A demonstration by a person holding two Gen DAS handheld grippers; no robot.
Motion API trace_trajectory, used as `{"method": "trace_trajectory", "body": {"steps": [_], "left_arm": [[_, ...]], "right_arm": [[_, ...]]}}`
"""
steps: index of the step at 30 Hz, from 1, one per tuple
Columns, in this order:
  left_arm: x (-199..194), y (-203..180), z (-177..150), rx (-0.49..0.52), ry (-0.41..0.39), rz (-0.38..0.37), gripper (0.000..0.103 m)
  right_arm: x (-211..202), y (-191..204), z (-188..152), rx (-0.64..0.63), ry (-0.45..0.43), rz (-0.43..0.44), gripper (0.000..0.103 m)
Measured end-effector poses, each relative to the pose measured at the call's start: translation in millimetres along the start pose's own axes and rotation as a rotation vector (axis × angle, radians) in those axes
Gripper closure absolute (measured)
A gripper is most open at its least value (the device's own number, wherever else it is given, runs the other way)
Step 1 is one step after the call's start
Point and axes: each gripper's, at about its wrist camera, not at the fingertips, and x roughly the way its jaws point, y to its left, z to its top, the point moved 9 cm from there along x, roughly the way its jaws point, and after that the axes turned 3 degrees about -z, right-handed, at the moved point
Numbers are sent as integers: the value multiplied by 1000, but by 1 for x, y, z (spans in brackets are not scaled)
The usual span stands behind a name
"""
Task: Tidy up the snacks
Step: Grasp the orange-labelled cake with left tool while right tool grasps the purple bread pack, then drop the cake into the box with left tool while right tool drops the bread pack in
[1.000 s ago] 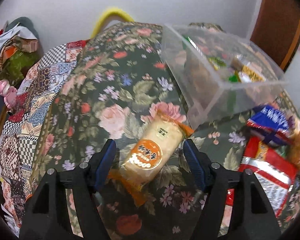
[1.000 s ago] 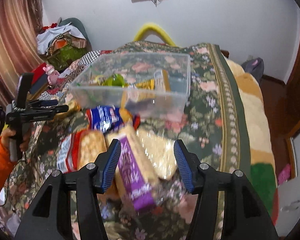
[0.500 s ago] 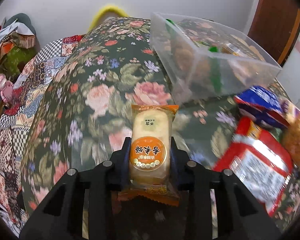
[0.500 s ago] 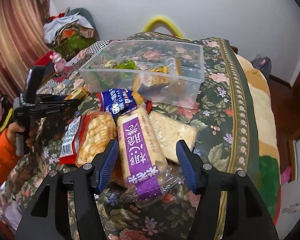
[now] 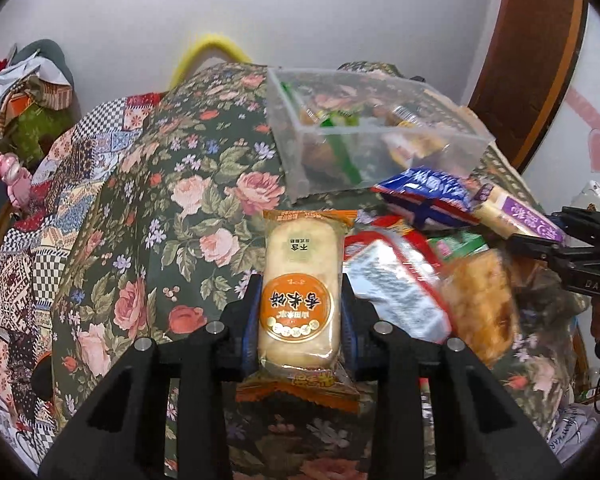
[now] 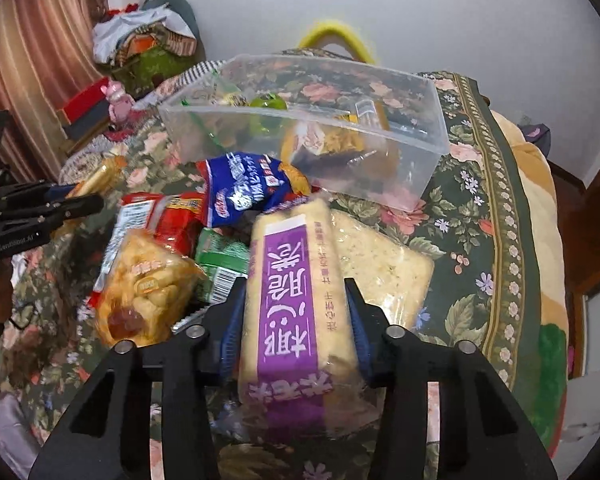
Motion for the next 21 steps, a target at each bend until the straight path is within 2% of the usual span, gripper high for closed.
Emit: {"method": "trace_trajectory", "body": {"steps": [8, 21], "left_arm": [[-18, -18, 24, 2, -66, -17, 69], [-33, -54, 96, 47, -193, -30, 69]], "right_arm": [[-28, -3, 14, 29, -93, -5, 62], [-58, -27, 66, 86, -237, -24, 62]]}}
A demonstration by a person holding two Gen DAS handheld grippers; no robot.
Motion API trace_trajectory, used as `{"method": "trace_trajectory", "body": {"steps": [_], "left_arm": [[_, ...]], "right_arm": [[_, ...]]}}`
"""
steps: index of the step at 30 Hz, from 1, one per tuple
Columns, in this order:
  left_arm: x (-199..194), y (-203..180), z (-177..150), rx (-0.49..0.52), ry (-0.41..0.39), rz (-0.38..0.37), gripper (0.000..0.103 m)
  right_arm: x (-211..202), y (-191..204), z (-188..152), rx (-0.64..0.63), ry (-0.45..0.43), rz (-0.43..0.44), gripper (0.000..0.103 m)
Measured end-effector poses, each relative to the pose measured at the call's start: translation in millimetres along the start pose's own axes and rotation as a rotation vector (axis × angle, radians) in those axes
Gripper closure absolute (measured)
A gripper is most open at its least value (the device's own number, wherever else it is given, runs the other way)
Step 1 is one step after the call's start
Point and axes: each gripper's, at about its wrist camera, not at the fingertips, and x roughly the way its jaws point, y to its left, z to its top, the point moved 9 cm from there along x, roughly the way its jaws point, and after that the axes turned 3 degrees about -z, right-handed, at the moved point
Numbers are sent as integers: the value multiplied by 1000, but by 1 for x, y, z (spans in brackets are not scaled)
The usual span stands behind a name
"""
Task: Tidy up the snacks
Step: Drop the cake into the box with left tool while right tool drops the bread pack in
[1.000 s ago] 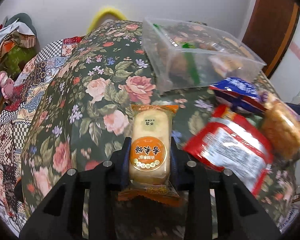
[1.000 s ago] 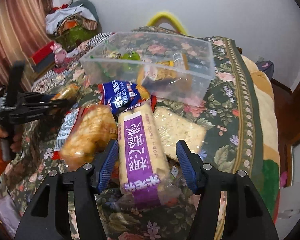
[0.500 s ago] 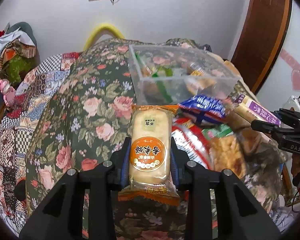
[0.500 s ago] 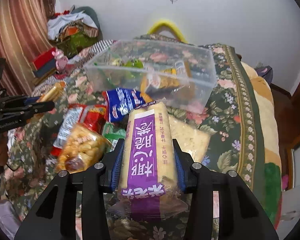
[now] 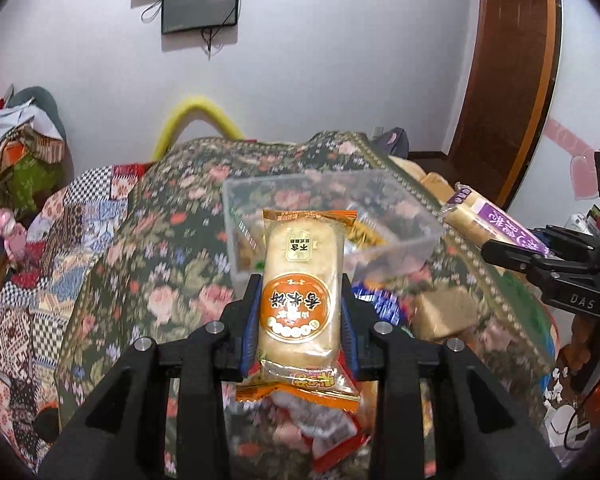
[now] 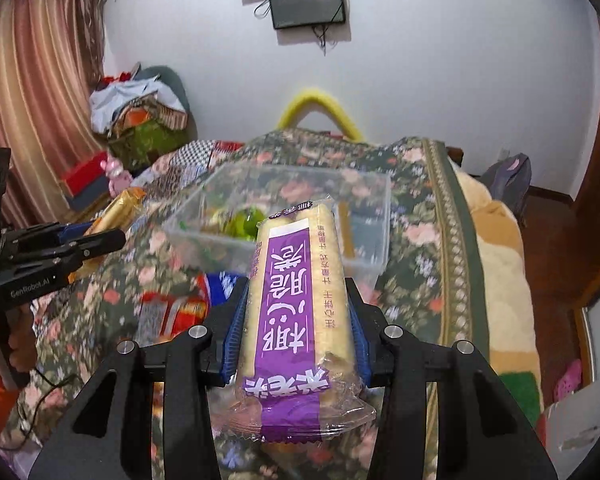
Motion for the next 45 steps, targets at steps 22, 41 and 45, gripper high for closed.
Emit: {"method": "trace_trajectory", "body": {"steps": [22, 41, 45], "left_arm": [[97, -24, 58, -25, 44, -15, 69], [179, -25, 36, -40, 227, -27, 69], [183, -23, 33, -46, 241, -22, 68]], "right_arm": [[49, -34, 58, 55, -47, -21, 62], [118, -47, 36, 58, 127, -30, 62], [119, -46, 34, 56, 132, -25, 62]]}}
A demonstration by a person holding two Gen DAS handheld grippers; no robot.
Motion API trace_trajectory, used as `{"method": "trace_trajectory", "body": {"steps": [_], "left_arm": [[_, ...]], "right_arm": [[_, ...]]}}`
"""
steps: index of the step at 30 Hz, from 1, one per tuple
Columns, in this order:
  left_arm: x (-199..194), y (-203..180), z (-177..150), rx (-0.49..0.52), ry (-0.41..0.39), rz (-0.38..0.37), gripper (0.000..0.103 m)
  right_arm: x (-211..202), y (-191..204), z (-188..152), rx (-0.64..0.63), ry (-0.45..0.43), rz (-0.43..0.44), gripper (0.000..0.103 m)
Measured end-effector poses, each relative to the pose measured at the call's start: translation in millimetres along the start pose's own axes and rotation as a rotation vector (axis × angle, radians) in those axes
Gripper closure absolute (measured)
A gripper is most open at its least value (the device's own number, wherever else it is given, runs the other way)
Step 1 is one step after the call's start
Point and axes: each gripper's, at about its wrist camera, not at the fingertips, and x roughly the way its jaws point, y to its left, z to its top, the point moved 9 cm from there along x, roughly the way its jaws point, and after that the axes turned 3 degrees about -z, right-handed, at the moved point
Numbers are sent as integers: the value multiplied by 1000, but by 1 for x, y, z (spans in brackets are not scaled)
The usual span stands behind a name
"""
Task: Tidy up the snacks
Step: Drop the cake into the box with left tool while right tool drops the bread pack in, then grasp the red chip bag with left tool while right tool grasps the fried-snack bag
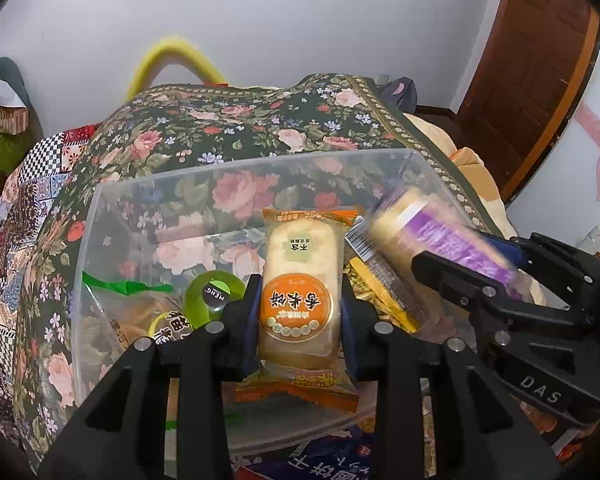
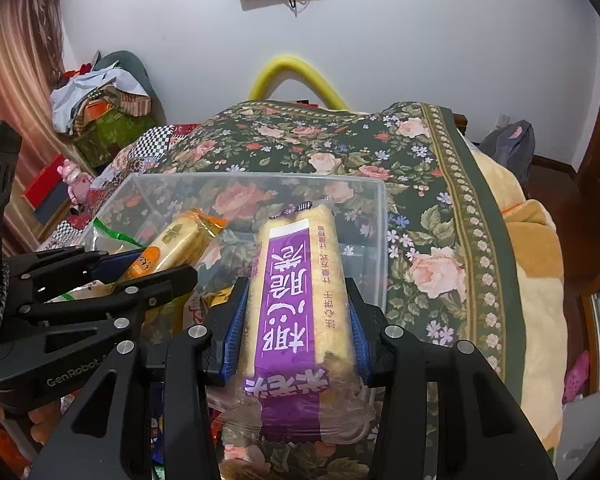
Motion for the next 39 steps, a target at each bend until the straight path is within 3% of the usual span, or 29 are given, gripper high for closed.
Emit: {"method": "trace_trajectory", "body": {"steps": [6, 13, 22, 29, 39], "left_arm": [[-13, -1, 0, 4, -13, -6, 59], [-62, -2, -1, 18, -90, -9, 54], [-123, 6, -38, 43, -140, 20, 44], [-131, 21, -90, 35, -83, 49, 39], [-116, 30, -165, -2, 35, 42, 39]], "right_arm": [[-9, 2, 4, -18, -14, -10, 55], [-45, 8, 6, -44, -77, -10, 46], [-99, 19, -14, -52, -151, 3, 34], [-113, 26, -48, -55, -138, -5, 28], [-99, 34, -109, -25, -14, 25, 22]]}}
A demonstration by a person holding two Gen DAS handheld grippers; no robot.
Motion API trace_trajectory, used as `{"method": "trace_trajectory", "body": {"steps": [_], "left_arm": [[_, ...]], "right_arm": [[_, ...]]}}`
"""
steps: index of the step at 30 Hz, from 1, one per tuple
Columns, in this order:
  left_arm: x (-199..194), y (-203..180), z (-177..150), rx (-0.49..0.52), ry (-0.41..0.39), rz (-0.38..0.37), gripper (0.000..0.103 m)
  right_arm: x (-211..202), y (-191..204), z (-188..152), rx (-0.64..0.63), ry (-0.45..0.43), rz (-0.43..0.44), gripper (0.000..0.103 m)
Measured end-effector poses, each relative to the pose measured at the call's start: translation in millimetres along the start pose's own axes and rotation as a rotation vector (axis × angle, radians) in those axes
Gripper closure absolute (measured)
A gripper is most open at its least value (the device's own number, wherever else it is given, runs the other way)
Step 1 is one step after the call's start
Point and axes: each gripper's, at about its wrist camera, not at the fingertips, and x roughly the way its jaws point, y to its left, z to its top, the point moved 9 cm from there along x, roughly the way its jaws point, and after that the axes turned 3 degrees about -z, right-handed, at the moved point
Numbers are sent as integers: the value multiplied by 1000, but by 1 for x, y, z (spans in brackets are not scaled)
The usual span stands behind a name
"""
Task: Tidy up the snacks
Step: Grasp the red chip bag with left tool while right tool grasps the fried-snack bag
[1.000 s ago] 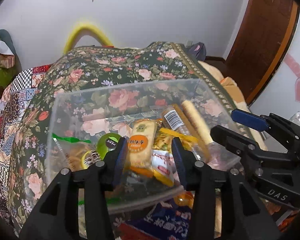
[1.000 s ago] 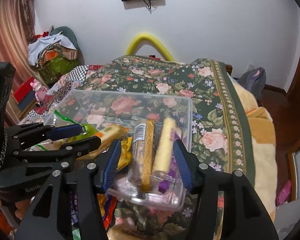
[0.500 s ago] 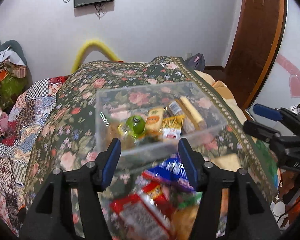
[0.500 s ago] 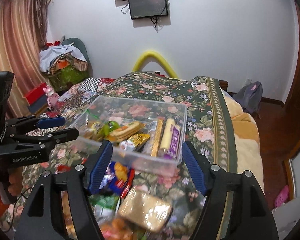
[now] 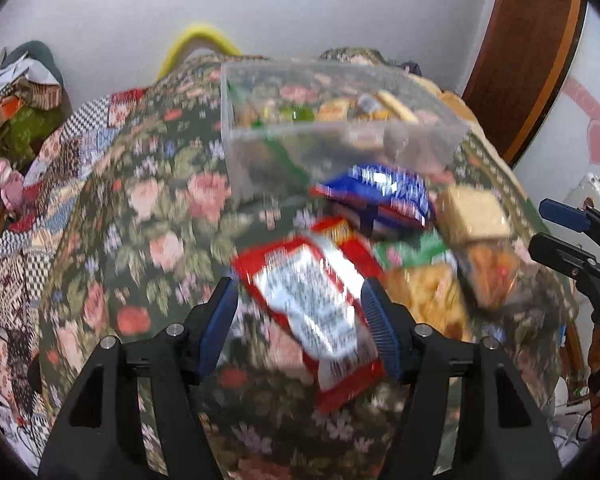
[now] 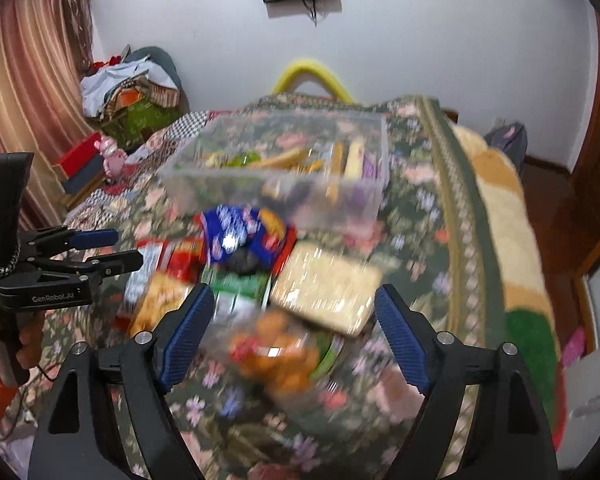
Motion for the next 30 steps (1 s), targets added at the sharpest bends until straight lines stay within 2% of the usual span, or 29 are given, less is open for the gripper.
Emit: {"method": "trace_trajectory", "body": {"steps": [4, 9, 13, 16, 22, 27, 29, 30], "left_arm": [[9, -7, -18, 16, 36, -33, 37], [20, -21, -24, 33, 52, -52, 34], [27, -27, -20, 29, 49, -41, 24], [35, -25, -16, -7, 47, -44, 19], [48, -14, -13, -118, 46, -75, 16], [52, -11, -8, -103, 18, -42, 15], [52, -12, -6, -88, 1, -40, 19], [51, -13, -5, -79, -9, -44, 26]], "right_arm": [[7, 5, -16, -6, 38, -11, 16], [16, 9, -32, 2, 73, -11, 15], [23, 10, -38, 11, 99, -4, 15], [28, 12, -40, 18, 107, 5, 13], [36, 11, -43, 34, 108, 8, 12], [43, 11, -46, 23, 109, -28, 13], [44, 10, -45, 19, 100, -44, 19], [44, 10, -45, 16, 98, -48, 21]]}}
